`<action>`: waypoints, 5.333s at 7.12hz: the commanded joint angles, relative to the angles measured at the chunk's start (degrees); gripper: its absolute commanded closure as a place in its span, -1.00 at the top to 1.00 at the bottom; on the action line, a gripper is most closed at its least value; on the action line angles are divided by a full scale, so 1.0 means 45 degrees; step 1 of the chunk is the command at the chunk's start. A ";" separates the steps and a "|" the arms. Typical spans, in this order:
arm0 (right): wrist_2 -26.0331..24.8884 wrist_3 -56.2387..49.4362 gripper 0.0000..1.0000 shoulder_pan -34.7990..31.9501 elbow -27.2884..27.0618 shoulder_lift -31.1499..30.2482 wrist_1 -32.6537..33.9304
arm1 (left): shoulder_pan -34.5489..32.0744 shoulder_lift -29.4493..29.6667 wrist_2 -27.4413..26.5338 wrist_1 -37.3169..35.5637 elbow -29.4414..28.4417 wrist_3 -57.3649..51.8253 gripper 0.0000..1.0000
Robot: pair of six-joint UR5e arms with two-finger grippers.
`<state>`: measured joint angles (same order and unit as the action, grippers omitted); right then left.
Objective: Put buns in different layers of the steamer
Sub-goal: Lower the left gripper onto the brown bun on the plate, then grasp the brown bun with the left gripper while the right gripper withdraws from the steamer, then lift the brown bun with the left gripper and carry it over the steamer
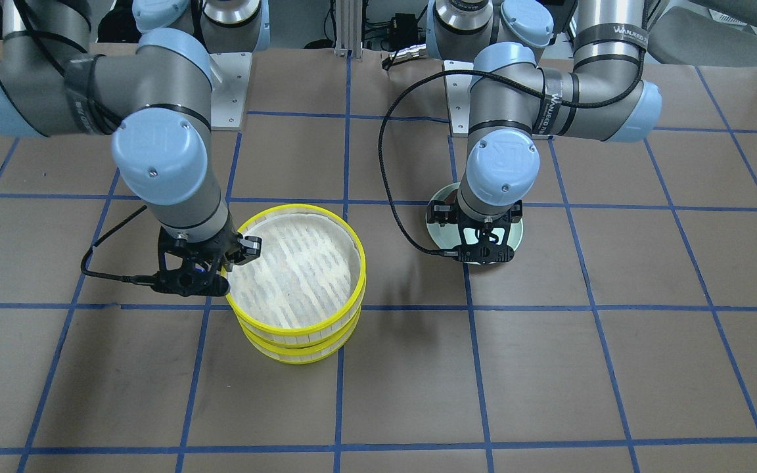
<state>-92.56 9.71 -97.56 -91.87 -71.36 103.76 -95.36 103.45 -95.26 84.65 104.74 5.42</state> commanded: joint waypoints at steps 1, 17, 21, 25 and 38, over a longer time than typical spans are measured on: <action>-0.0463 0.0147 -1.00 -0.0175 -0.0052 0.0682 0.0673 | 0.0777 -0.0079 0.0191 0.1145 0.1135 0.0066 0.93; -0.0720 -0.0671 1.00 -0.0098 -0.0230 -0.0754 0.0282 | 0.0918 0.1561 0.1559 0.0739 0.1549 0.0242 0.53; -0.0524 -0.1803 1.00 0.0136 0.1465 -0.3302 -0.2189 | 0.0957 0.1290 0.1520 0.0719 0.1237 0.0164 -1.00; 0.0043 -0.1864 1.00 0.0469 0.1940 -0.3341 -0.2607 | 0.0937 0.0627 0.0818 0.0132 0.0248 0.0027 -1.00; -0.0446 -0.2118 1.00 0.0489 0.1315 -0.3400 -0.2529 | -0.3007 0.1151 0.7262 -0.5975 -0.2770 0.7430 -1.00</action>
<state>-94.65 0.24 -95.46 -85.94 -86.65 92.43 -108.00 107.56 -63.78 61.27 90.41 38.46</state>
